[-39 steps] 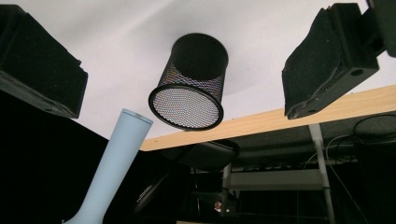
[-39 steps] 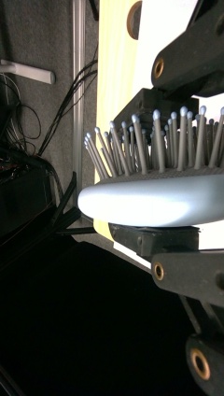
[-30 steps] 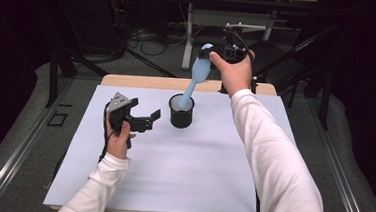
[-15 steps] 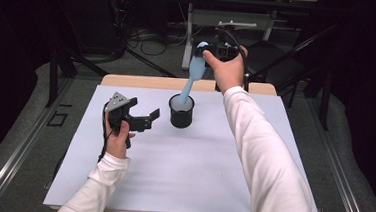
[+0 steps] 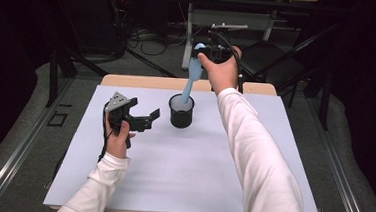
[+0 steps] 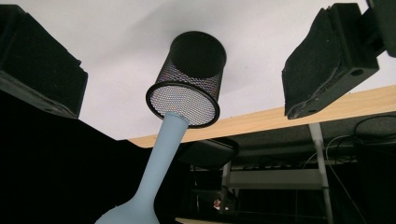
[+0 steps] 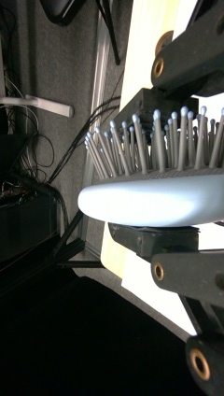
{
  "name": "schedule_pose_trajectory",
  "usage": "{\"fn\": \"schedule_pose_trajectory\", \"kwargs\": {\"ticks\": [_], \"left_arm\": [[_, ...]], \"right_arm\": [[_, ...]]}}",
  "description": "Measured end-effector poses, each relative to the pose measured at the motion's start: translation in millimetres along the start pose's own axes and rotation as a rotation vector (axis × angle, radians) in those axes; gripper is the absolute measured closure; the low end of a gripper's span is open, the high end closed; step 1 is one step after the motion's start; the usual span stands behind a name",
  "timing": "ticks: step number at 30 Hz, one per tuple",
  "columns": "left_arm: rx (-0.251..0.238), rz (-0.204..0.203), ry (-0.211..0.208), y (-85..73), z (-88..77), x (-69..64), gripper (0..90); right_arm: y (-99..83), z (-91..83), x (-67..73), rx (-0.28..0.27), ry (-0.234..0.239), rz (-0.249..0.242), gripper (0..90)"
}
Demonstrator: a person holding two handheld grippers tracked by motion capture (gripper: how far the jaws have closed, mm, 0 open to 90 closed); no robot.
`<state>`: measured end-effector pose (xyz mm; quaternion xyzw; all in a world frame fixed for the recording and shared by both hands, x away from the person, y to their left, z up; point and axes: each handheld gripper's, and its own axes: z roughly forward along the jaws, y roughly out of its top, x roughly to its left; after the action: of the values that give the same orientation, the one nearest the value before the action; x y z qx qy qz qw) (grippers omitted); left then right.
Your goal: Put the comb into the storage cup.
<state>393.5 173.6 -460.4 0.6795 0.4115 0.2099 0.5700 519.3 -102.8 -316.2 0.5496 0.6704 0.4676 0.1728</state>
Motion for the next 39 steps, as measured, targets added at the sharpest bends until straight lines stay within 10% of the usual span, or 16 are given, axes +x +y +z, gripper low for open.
{"fn": "schedule_pose_trajectory", "kwargs": {"ticks": [39], "left_arm": [[0.011,0.006,0.003,-1.7,2.5,0.3,0.4]], "right_arm": [[-37.3,31.6,5.6,0.000,-0.024,-0.079,50.1]]}}
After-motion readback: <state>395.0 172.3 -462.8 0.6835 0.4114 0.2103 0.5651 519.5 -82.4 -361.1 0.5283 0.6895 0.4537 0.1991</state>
